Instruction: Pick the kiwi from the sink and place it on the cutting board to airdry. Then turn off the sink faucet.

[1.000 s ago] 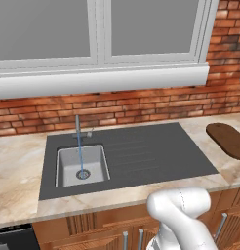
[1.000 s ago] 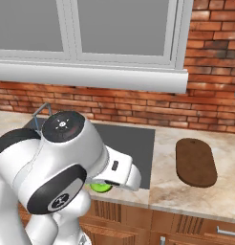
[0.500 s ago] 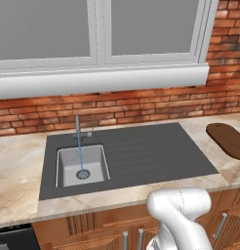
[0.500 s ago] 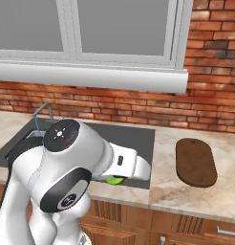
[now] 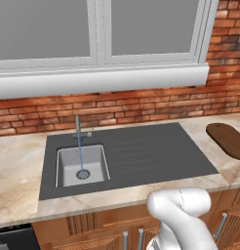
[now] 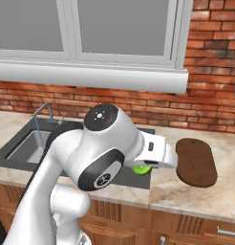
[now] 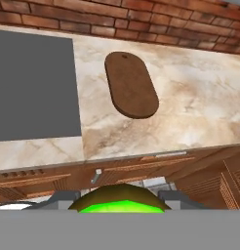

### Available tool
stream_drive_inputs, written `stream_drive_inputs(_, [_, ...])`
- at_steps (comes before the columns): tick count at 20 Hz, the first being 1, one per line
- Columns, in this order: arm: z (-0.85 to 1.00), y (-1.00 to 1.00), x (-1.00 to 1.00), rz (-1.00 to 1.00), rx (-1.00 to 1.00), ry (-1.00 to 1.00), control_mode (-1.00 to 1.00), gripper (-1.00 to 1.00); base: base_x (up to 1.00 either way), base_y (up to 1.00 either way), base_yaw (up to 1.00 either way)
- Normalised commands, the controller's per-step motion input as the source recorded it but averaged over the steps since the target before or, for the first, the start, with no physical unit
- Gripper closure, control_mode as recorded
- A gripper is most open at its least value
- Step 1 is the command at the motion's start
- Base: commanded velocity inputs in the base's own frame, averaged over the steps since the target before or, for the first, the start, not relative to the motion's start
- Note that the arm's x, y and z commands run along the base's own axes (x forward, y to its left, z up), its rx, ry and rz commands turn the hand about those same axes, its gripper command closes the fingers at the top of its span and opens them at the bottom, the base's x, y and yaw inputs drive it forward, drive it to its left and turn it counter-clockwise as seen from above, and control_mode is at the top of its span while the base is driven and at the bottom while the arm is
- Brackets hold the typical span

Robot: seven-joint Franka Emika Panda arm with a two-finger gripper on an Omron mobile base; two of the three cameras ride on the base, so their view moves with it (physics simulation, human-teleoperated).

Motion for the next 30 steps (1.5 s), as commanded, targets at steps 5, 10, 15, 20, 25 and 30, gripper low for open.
stream_drive_inputs(5, [-0.11,-0.31,0.37,0.0,0.0,0.0,-1.0,1.0,0.0,0.0,0.0])
stream_drive_inputs(10, [-0.25,-0.16,0.41,0.0,0.0,0.0,-1.0,1.0,0.0,0.0,0.0])
stream_drive_inputs(15, [-0.21,-0.13,0.45,0.0,0.0,0.0,-1.0,1.0,0.0,0.0,0.0])
stream_drive_inputs(20, [-0.2,-0.26,0.47,0.0,0.0,0.0,-1.0,1.0,0.0,0.0,0.0])
stream_drive_inputs(25, [-0.16,-0.31,0.39,0.0,0.0,0.0,-1.0,1.0,0.0,0.0,0.0])
stream_drive_inputs(30, [-0.24,-0.29,0.35,0.01,0.02,0.0,-1.0,1.0,0.0,0.0,0.0])
